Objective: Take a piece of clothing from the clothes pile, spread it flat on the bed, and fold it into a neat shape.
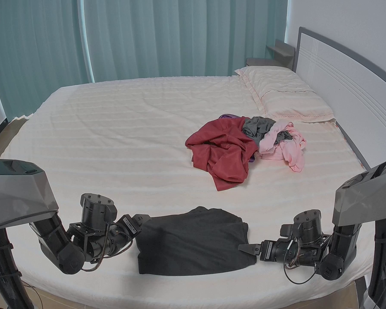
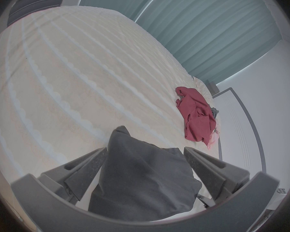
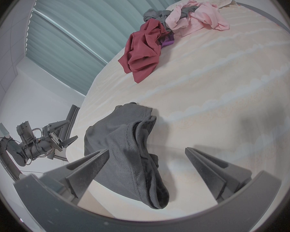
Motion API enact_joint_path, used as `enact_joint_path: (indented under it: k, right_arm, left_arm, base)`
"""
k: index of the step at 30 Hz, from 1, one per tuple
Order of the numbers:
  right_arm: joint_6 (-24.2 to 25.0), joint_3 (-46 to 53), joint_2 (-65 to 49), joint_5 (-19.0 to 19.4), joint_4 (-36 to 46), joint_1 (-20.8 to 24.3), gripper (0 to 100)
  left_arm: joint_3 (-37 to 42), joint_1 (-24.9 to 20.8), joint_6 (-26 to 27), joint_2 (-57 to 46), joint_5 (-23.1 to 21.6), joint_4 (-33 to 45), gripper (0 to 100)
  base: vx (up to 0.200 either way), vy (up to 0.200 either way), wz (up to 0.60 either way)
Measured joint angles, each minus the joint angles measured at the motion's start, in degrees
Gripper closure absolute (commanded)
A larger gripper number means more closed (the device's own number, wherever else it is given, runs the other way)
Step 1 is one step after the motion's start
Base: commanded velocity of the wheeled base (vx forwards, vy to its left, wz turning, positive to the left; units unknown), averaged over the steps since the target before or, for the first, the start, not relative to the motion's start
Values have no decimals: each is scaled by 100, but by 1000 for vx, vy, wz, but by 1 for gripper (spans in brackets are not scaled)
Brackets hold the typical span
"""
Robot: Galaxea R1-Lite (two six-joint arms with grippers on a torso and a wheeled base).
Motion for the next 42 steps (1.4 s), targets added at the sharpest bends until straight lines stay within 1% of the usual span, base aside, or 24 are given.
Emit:
enact_joint_path:
  k: [6, 10, 13, 16, 24, 25, 42]
  right_arm:
    - [27, -13, 5, 5, -52, 0, 0]
    - [44, -62, 46, 0, -318, -4, 0]
    - [33, -107, 184, -9, -628, -4, 0]
    - [-6, -160, 339, 9, -833, 18, 0]
    - [-38, -308, 560, 88, -861, 74, 0]
    - [-41, -319, 579, 90, -861, 74, 100]
    - [-118, -68, 589, 96, -877, -17, 100]
  left_arm:
    - [-17, -156, -52, 22, 2, -6, 0]
    - [-110, -265, -347, 94, 7, -9, 0]
    - [-207, -313, -471, 193, 9, -12, 0]
    - [-289, -328, -519, 295, 16, -12, 0]
    - [-356, -341, -536, 416, 16, -11, 0]
    - [-363, -341, -536, 419, 16, -11, 0]
    - [-380, -322, -545, 496, 18, -1, 0]
  base:
    - [0, 0, 0]
    - [0, 0, 0]
    - [0, 0, 0]
    - [0, 0, 0]
    - [0, 0, 0]
    - [0, 0, 0]
    - [0, 0, 0]
